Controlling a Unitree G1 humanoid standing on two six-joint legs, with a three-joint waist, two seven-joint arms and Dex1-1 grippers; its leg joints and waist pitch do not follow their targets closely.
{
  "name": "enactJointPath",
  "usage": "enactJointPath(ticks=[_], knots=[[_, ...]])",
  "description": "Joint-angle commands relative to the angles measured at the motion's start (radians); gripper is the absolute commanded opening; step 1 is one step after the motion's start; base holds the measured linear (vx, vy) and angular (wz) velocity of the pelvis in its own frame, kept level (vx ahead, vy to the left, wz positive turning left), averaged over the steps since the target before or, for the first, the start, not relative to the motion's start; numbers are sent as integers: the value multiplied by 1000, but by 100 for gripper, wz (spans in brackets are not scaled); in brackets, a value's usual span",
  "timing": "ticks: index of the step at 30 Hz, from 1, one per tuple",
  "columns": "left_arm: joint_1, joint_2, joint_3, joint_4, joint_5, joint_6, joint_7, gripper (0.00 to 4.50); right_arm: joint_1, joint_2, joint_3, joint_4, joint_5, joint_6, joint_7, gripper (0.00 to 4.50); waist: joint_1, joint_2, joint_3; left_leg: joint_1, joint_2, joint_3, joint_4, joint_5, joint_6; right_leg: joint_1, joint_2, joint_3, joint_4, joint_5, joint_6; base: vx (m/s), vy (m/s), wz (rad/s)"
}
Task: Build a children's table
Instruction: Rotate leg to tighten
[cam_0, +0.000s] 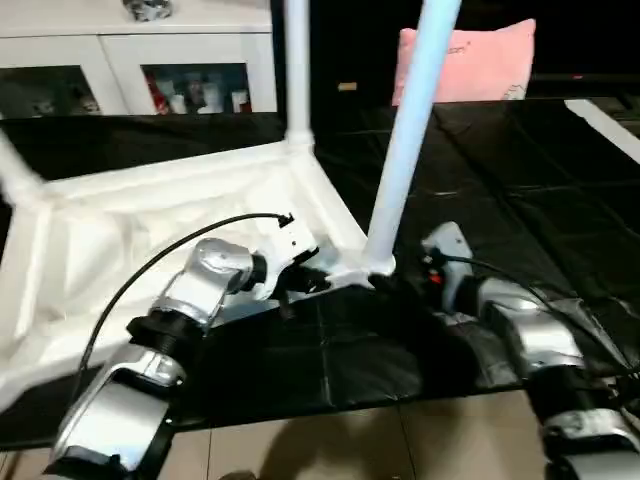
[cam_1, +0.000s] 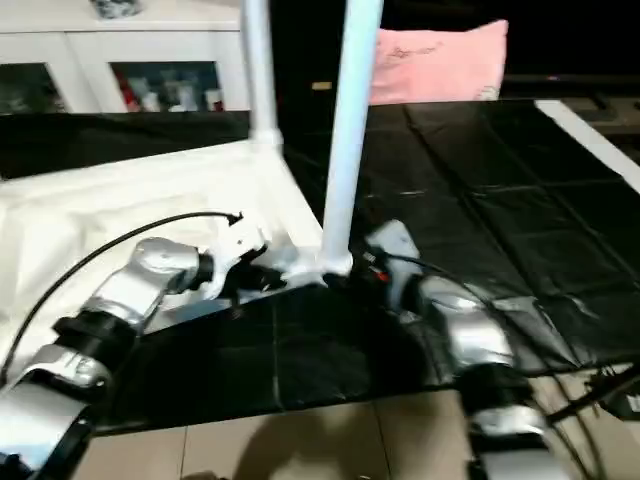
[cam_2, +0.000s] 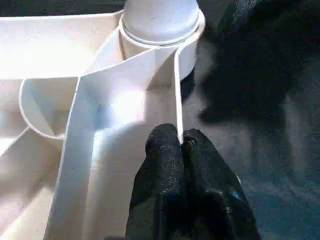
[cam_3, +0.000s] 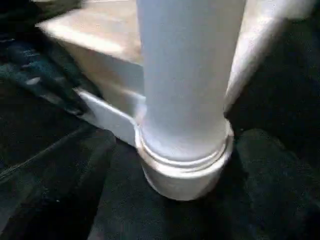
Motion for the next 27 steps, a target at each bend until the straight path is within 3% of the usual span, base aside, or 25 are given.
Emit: enactJointPath(ticks=[1,9,10,17,27], knots=[[9,23,-44,-40,-3,-41,-113,0,7,-37,31,-65,32,3,126,444,6,-1,-67,-4,35,2,-52,-161,98,62,-65,61,-78,-150,-221,0,0,0],[17,76,-83,-86,-37,-72,-294,0,-17,-58,89,-66,29,-64,273,444,22,-1,-71,-1,41,5,-51,-144,96,56,-66,63,-67,-112,-242,0,0,0],[16,79,-87,-85,-35,-77,-303,0,-20,-58,92,-63,31,-64,282,418,26,1,-71,1,42,6,-50,-140,96,53,-66,64,-65,-101,-244,0,0,0],[19,100,-107,-109,-37,-93,-371,0,-43,-57,128,-34,36,-43,348,372,29,1,-71,-3,41,7,-49,-149,81,55,-66,63,-64,-113,-236,0,0,0],[22,100,-115,-135,-47,-88,-398,0,-50,-45,145,-15,41,-59,385,292,33,-1,-75,-6,40,7,-44,-119,91,55,-65,62,-58,-79,-241,0,0,0]])
